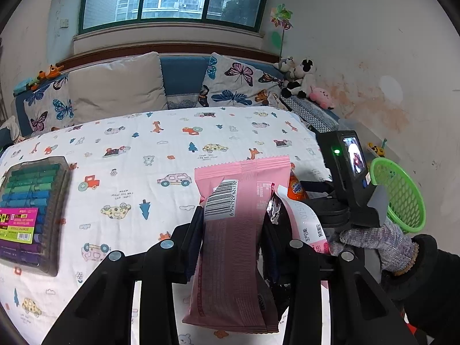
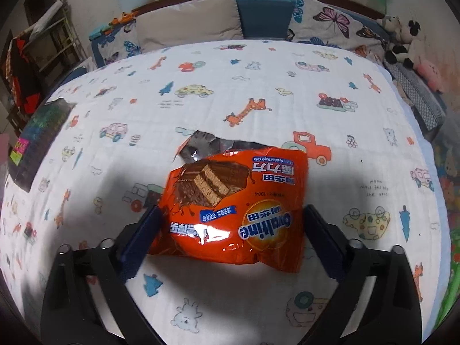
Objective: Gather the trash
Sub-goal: 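Grasp the orange Ovaltine snack bag with the right gripper while the left gripper holds the pink wrapper, then carry the snack bag and pink wrapper to the green basket and release both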
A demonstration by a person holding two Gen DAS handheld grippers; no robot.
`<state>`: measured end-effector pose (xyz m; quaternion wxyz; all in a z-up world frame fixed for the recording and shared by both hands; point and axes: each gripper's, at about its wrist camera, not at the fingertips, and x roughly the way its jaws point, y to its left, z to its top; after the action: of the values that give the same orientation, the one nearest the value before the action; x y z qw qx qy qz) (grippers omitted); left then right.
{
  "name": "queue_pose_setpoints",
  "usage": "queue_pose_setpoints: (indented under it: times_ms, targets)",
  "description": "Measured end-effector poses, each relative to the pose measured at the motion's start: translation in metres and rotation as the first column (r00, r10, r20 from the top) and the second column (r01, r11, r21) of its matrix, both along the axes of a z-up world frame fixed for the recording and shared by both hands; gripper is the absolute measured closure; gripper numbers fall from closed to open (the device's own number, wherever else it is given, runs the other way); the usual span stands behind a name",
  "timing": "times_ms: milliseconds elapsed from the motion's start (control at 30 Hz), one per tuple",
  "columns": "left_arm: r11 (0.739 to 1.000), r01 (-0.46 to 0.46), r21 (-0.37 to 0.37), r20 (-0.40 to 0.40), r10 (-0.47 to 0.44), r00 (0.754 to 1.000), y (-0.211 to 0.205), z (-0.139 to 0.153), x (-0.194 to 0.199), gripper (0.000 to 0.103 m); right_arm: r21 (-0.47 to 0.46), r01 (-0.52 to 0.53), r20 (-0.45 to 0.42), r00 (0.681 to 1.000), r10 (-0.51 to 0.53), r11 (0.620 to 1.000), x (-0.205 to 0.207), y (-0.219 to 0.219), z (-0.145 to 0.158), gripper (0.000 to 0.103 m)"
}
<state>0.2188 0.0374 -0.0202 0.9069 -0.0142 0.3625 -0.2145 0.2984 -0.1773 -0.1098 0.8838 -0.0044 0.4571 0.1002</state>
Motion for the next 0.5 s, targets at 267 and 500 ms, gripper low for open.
queue_pose_setpoints:
  times_ms: [267, 500]
  targets:
    - [1.000, 0.002, -0.014, -0.002, -0.002, 1.000, -0.001, -0.001, -0.003, 0.066, 0.055, 0.002, 0.026, 1.000, -0.004, 0.998, -0.015, -0.010, 0.010, 0.050]
    - [1.000, 0.006, -0.016, 0.006, -0.006, 1.000, -0.002, 0.004, -0.008, 0.066, 0.075, 0.006, 0.057, 0.998, -0.011, 0.997, -0.032, -0.014, 0.022, 0.057]
